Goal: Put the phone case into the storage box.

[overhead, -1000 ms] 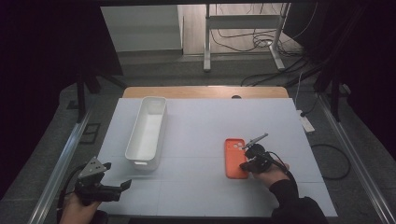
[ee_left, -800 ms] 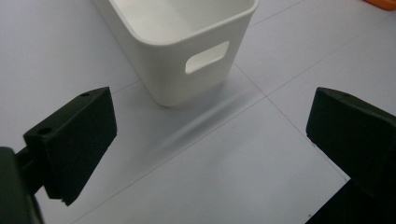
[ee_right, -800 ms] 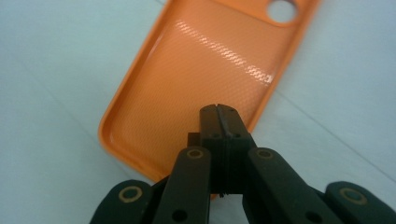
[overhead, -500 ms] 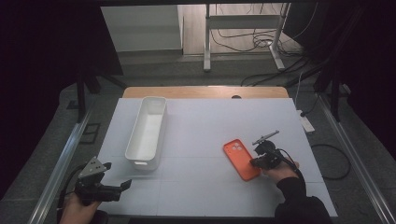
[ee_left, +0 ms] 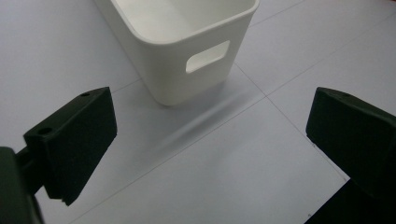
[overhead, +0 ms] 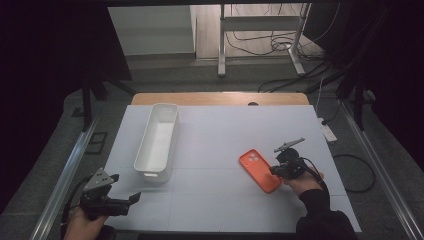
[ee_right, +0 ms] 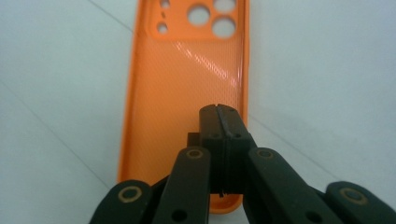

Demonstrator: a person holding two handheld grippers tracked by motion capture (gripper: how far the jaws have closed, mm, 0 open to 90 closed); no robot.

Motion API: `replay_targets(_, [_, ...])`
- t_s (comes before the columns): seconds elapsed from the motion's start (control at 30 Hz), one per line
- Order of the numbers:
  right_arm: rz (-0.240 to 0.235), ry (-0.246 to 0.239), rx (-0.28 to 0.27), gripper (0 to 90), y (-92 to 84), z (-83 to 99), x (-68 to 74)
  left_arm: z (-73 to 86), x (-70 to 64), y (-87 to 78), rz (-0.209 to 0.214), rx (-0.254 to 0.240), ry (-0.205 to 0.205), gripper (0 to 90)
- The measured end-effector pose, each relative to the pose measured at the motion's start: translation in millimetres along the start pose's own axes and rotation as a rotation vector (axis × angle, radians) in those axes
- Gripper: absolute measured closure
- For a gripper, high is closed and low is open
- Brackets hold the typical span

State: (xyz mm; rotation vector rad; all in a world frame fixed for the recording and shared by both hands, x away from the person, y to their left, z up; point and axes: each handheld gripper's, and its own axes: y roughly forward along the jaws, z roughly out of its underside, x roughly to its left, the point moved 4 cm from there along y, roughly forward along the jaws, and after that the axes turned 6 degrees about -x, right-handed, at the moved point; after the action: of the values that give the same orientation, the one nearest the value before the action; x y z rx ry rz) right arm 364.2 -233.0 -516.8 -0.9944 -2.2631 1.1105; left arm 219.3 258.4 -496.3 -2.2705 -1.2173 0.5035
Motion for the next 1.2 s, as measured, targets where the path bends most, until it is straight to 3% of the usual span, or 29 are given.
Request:
replay_targets(0.23, [0.014, 0.010, -0.070, 68.2, -15.2, -3.2, 1.7, -0.1, 0.1, -0.2, -0.002, -0.002, 0.001, 2.5])
replay_targets(0.33, [0.017, 0.023, -0.101, 46.6, -21.8, -5.9, 0.6, -0.2, 0.1, 0.0, -0.001, -0.001, 0.002, 2.5])
replay_targets(0.37, [0.017, 0.023, -0.101, 46.6, -21.8, -5.9, 0.6, -0.2, 0.1, 0.0, -0.001, -0.002, 0.002, 2.5])
replay_targets(0.53, [0.073, 0.003, -0.139, 20.6, -23.8, -9.6, -1.1, -0.1, 0.1, -0.1, -0.001, -0.001, 0.003, 2.5])
replay_targets(0.7, [0.078, 0.017, -0.160, 0.7, -21.6, -11.5, -1.2, -0.1, 0.0, 0.0, 0.000, 0.000, 0.004, 2.5])
replay_targets(0.83, [0.056, 0.021, -0.176, 0.0, -20.1, -11.1, -2.9, -0.1, -0.1, 0.1, -0.001, 0.002, 0.006, 2.6])
replay_targets(1.03, [0.054, 0.012, -0.150, 0.0, -16.4, -9.8, -6.0, 0.3, -0.1, -0.2, -0.002, 0.003, 0.007, 2.7])
replay_targets(1.2, [0.038, 0.042, -0.137, 0.0, -11.2, -9.6, -8.6, 0.7, -0.3, -0.7, -0.003, 0.003, 0.006, 2.6])
